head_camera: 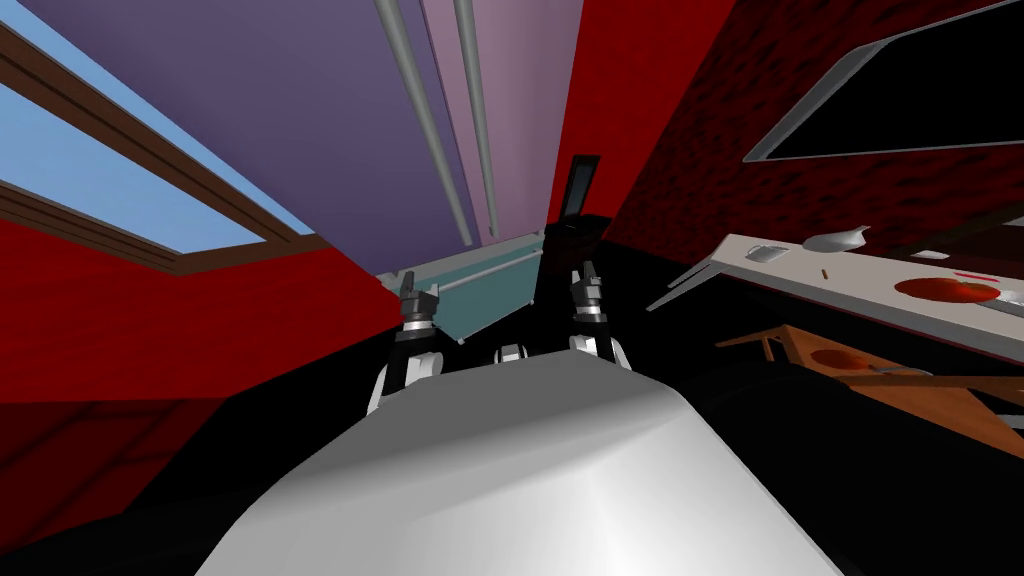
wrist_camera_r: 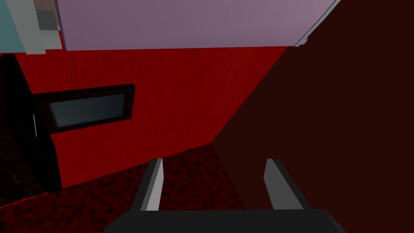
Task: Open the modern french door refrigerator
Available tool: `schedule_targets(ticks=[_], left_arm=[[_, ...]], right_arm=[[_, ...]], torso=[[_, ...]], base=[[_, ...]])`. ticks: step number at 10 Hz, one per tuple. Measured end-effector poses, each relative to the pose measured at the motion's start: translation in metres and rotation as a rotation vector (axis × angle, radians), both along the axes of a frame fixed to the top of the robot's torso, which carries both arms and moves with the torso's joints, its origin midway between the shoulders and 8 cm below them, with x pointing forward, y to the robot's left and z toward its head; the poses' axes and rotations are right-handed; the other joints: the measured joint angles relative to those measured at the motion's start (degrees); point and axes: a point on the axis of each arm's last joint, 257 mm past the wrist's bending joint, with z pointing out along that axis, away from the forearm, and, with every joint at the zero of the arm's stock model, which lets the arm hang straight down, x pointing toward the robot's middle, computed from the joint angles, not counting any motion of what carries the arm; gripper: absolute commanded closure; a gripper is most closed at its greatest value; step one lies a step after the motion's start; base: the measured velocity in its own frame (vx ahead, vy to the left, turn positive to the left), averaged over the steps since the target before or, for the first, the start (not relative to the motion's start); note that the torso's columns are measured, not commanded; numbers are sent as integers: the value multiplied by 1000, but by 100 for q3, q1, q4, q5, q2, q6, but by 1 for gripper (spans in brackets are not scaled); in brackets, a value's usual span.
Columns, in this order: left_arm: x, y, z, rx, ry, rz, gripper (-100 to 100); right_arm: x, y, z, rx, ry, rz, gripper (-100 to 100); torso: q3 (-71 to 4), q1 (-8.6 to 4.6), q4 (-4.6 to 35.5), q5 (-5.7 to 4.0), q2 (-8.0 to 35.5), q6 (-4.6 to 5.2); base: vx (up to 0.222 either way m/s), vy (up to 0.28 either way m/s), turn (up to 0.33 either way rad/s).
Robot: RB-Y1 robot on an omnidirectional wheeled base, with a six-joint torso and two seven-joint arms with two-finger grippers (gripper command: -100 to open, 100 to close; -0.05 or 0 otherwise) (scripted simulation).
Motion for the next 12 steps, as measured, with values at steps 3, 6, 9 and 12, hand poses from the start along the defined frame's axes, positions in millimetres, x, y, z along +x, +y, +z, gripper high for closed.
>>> schedule_targets(ticks=[3, 6, 9, 12], left_arm=[[8, -2, -4, -30, 45, -24, -100], [15, -6, -8, -62, 93, -51, -100], [20, -9, -12, -93, 139, -75, -100], [26, -13, -17, -134, 191, -103, -100]], right_arm=[[0, 0, 0, 0, 0, 0, 0], [0, 0, 0, 0, 0, 0, 0], [0, 0, 0, 0, 0, 0, 0], [0, 0, 0, 0, 0, 0, 0]], torso=[[-6, -6, -3, -1, -9, 0], [0, -1, 0, 0, 0, 0], [2, 2, 1, 1, 4, 0], [-2, -3, -2, -1, 0, 1]], base=[[76, -26, 72], [79, -31, 51], [71, -23, 55], [81, -32, 53]])
